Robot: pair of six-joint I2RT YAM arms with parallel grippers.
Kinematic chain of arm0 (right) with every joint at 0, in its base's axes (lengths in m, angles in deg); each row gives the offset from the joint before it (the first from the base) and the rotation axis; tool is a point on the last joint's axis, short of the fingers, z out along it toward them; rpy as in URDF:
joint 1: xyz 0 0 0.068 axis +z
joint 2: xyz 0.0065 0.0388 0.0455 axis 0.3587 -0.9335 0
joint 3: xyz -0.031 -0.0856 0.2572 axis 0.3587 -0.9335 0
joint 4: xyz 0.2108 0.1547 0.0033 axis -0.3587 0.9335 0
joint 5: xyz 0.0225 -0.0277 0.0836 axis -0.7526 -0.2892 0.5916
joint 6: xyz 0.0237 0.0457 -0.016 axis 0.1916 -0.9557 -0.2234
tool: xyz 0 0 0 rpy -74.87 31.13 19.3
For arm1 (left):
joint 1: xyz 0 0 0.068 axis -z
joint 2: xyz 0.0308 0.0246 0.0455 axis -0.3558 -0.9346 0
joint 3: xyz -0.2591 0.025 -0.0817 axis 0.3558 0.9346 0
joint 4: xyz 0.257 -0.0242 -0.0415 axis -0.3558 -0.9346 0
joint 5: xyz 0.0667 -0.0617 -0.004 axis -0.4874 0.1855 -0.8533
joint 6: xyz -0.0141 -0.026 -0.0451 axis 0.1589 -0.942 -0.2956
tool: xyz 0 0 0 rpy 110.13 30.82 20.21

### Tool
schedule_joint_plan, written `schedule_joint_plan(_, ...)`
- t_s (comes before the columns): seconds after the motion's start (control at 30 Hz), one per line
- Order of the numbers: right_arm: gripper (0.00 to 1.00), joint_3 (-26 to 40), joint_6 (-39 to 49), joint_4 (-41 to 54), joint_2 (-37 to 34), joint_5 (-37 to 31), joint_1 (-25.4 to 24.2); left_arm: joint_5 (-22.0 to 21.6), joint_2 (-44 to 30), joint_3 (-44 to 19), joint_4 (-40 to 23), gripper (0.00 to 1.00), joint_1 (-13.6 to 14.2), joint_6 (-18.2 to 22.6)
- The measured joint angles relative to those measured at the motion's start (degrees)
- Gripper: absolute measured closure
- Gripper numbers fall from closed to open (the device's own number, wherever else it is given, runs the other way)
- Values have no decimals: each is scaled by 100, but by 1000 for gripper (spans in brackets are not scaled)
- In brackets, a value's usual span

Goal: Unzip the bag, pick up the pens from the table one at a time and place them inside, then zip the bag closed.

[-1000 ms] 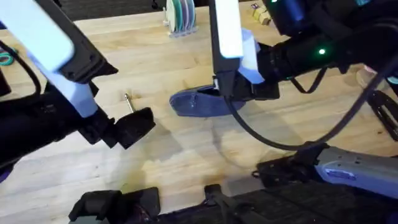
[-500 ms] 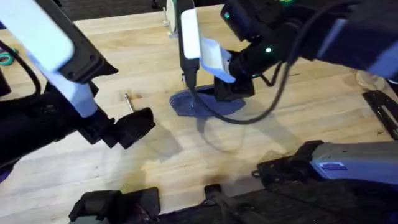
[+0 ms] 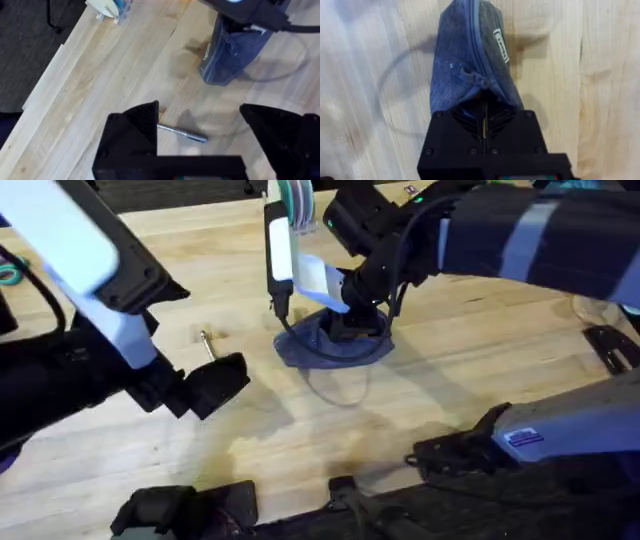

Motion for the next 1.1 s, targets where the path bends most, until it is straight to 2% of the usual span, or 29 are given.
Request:
schedule_joint_plan(0.17,969,2,4,-16,-73,2,0,0,0,0,0,8,2,-2)
schedule_joint_plan(0.2,938,7,-3,-16,-73,2,0,0,0,0,0,8,1,-1)
schedule_joint_plan(0.23,818,7,-4,-20,-73,0,0,0,0,0,0,8,-1,0)
schedule_joint_plan(0.4,89,7,12,-143,-71,-2,-15,0,-2,0,-5,6,-1,-2)
schedule_joint_plan(0.43,30,7,40,-149,-73,-2,-15,0,0,0,-31,7,0,0)
schedule_joint_plan(0.5,6,7,42,-149,-72,0,-15,0,0,0,-88,7,1,1)
schedule_joint_plan(1.1,4,8,42,-149,-73,0,-15,-31,0,0,-84,8,1,-27)
